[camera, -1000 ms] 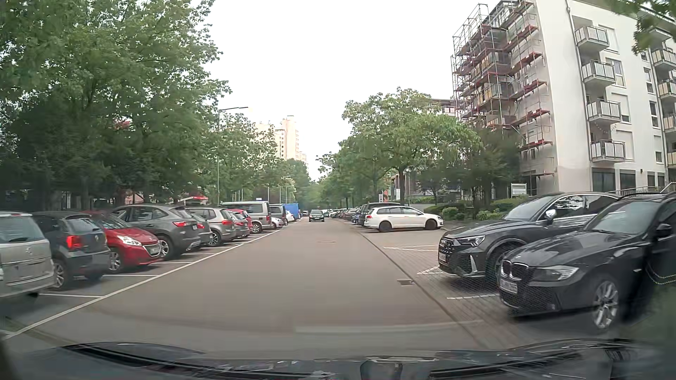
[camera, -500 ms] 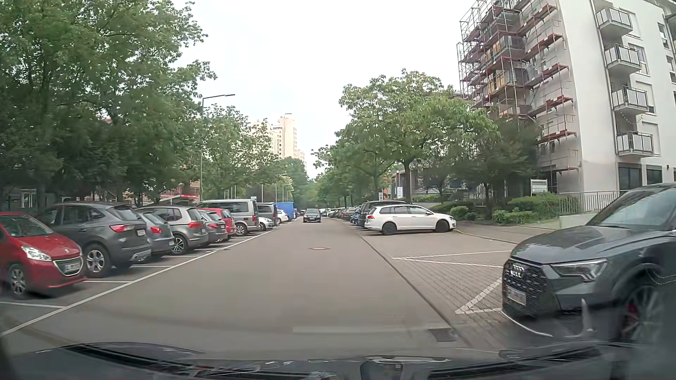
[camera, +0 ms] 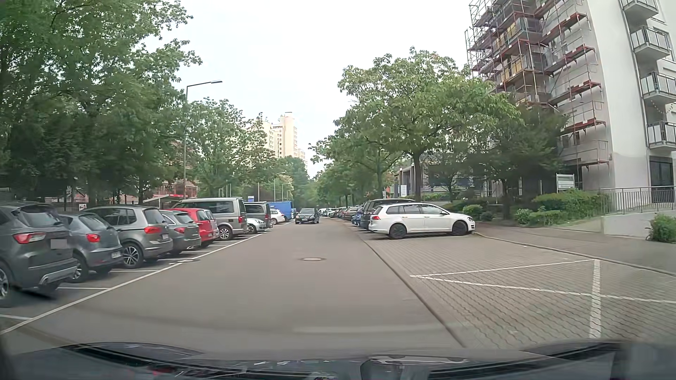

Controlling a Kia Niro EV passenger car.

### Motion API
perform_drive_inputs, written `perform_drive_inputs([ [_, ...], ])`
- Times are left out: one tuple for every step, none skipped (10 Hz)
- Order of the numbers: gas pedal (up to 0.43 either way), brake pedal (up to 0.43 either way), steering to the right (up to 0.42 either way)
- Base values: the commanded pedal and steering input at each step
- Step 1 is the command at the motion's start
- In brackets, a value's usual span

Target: Follow the waypoints while adhering to traffic rules and regulations

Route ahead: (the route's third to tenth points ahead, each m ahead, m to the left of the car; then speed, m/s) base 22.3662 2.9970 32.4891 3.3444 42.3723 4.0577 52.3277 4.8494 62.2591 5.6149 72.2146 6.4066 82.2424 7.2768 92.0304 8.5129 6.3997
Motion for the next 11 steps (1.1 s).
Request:
perform_drive_inputs([
  [0.0,0.0,-0.017],
  [0.0,0.0,-0.021],
  [0.02,0.0,-0.025],
  [0.067,0.0,-0.029],
  [0.11,0.0,-0.035],
  [0.11,0.0,-0.038],
  [0.118,0.0,-0.038],
  [0.118,0.0,-0.036],
  [0.118,0.0,-0.036],
  [0.118,0.0,-0.037],
  [0.13,0.0,-0.038],
])
